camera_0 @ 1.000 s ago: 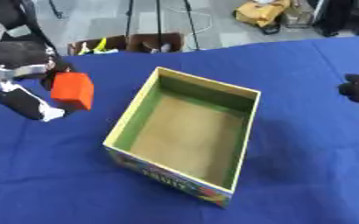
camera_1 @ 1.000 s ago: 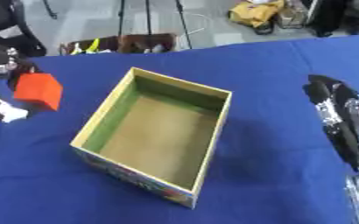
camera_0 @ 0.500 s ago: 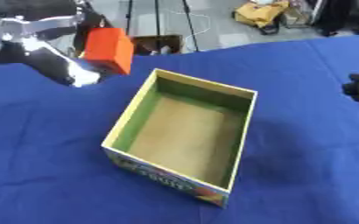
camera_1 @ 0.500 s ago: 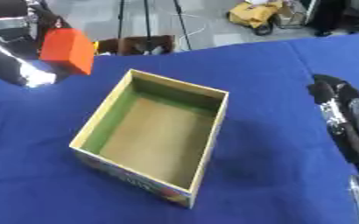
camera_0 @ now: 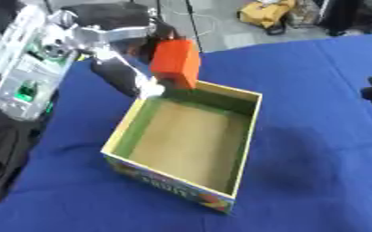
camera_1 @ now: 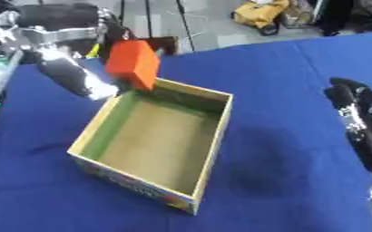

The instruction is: Pick up objects on the table and place them in the box.

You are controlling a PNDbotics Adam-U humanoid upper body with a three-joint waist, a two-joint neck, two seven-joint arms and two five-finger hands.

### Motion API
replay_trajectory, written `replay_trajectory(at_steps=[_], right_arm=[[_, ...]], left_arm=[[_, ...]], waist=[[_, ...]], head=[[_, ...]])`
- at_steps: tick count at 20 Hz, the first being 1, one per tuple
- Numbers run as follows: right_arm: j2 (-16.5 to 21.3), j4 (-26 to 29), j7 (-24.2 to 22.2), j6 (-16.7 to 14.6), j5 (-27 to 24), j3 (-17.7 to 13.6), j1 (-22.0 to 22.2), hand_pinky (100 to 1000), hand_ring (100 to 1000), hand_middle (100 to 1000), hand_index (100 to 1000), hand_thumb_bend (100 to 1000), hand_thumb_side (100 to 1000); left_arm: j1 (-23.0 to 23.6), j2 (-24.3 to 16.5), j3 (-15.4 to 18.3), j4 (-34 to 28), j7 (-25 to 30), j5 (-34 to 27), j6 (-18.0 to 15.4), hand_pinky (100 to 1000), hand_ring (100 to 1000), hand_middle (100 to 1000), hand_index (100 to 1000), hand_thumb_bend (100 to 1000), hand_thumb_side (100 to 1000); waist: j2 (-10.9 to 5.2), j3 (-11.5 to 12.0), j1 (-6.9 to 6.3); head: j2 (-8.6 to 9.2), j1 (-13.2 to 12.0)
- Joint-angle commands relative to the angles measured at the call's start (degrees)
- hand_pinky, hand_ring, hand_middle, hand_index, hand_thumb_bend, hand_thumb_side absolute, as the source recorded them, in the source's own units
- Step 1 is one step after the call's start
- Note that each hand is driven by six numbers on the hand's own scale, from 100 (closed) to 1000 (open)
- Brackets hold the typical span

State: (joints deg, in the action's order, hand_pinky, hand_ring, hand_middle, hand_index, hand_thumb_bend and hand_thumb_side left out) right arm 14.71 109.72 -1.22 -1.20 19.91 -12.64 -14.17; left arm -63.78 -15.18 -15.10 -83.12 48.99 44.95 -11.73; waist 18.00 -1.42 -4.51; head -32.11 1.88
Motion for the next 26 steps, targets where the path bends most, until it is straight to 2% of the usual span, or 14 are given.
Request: replay_trajectory(at_steps=[1, 5, 11, 15, 20, 23, 24, 25, 26], right_arm=[[0.80, 1.19, 1.01, 0.17, -0.63, 0.02, -0.76, 838, 771, 688, 839, 482, 1000], [0.68, 1.35, 2.32, 0.51, -0.99, 0.09, -1.16, 837, 770, 685, 834, 486, 1000], [0.75, 1.28, 3.98, 0.76, -1.36, 0.23, -1.33, 837, 769, 679, 829, 490, 1000], [0.76, 1.25, 4.49, 0.86, -1.43, 0.25, -1.41, 838, 769, 677, 827, 490, 1000], [0.73, 1.17, 4.65, 0.91, -1.34, 0.21, -1.40, 837, 769, 676, 826, 490, 1000], [0.73, 1.14, 4.64, 0.93, -1.30, 0.22, -1.32, 837, 770, 676, 825, 490, 1000], [0.74, 1.13, 4.65, 0.93, -1.28, 0.21, -1.29, 837, 769, 675, 825, 490, 1000], [0.74, 1.13, 4.66, 0.94, -1.26, 0.20, -1.26, 837, 769, 675, 825, 490, 1000], [0.74, 1.12, 4.67, 0.94, -1.25, 0.19, -1.22, 837, 769, 675, 825, 490, 1000]], left_arm=[[-0.50, 2.26, -0.48, 2.51, 0.11, 5.29, -0.86, 169, 459, 359, 515, 100, 450], [0.08, 4.90, -2.23, 6.35, -0.11, 12.42, -2.95, 187, 468, 367, 522, 100, 439], [0.34, 6.16, -3.72, 11.10, 0.82, 18.76, -6.26, 217, 481, 381, 532, 100, 428], [0.52, 6.63, -4.32, 13.20, 2.28, 21.44, -8.50, 241, 495, 385, 534, 100, 428], [0.73, 7.09, -4.86, 14.32, 2.08, 22.43, -9.77, 291, 529, 408, 555, 100, 440], [0.71, 7.03, -5.11, 14.25, 2.69, 22.57, -10.38, 391, 621, 548, 700, 100, 484], [0.69, 6.91, -5.18, 14.10, 2.84, 22.99, -10.56, 454, 686, 646, 812, 100, 487], [0.69, 6.85, -5.19, 13.95, 2.91, 23.50, -10.73, 467, 698, 663, 833, 100, 485], [0.68, 6.75, -5.16, 13.75, 2.95, 24.03, -10.89, 539, 765, 765, 935, 100, 477]], waist=[[-0.87, -0.06, 0.26], [-0.48, -0.47, 0.19], [-0.08, -1.05, 0.06], [0.08, -1.42, 0.01], [0.20, -1.76, 0.00], [0.17, -1.64, -0.01], [0.16, -1.56, 0.00], [0.16, -1.50, 0.01], [0.14, -1.48, 0.01]], head=[[0.64, -0.17], [0.96, -0.14], [1.18, -0.28], [1.40, -0.35], [1.61, -0.59], [1.55, -0.49], [1.55, -0.43], [1.53, -0.39], [1.51, -0.34]])
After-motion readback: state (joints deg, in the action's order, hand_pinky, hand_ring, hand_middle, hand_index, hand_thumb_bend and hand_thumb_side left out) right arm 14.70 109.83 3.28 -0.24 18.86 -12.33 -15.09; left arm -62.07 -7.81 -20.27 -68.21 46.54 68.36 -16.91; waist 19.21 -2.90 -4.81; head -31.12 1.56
